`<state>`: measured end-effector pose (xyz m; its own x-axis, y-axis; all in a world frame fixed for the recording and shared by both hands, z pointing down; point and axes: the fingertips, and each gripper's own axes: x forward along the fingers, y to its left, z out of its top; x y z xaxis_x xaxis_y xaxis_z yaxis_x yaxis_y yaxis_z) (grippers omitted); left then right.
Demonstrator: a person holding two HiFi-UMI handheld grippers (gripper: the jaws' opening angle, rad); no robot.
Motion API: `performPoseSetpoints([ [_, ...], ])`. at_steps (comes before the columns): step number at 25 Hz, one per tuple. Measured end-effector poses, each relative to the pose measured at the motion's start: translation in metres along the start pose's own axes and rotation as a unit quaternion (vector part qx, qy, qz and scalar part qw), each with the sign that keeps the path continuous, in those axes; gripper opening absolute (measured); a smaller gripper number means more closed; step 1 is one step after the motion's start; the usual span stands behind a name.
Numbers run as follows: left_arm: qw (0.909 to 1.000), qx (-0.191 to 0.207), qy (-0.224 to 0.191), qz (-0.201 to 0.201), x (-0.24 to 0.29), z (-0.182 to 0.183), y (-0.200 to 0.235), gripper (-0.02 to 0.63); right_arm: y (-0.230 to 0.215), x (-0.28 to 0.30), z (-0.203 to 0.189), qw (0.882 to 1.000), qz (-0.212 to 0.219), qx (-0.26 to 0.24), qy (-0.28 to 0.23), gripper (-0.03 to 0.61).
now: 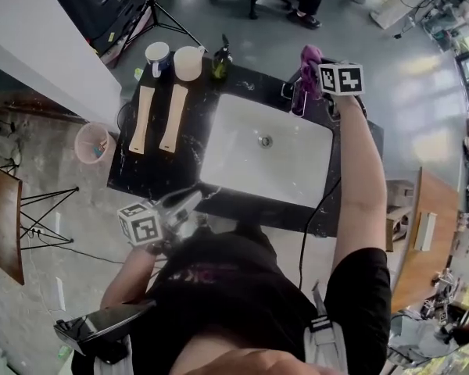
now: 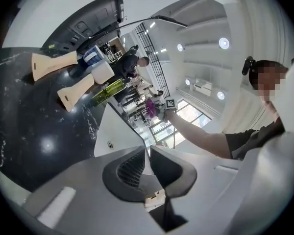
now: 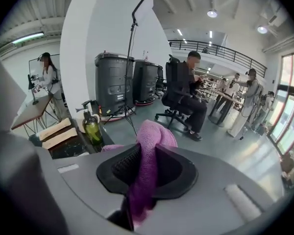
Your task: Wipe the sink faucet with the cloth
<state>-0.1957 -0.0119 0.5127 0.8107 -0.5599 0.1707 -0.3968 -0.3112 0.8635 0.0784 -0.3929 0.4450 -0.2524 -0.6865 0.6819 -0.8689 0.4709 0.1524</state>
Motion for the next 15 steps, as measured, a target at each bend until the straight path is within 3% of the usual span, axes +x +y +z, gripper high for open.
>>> performPoseSetpoints([
  [3,0.9998,-0.003,-0.009,0.014,0.005,0.002,0.001,0.031,-0.018,0.024,0.006,1.000,-0.001,0.029,0.009,0.087],
  [8,0.9996,-0.011,-0.014,0.023,0.021,0.002,0.002,0.031,-0.018,0.025,0.005,0.997,0.042,0.064,-0.020,0.082],
  [15,0.9999,-0.005,0.016,0.002,0.063,0.002,-0.005,0.031,0.057,-0.067,-0.043,0.986,0.121,-0.004,-0.116,0.081],
])
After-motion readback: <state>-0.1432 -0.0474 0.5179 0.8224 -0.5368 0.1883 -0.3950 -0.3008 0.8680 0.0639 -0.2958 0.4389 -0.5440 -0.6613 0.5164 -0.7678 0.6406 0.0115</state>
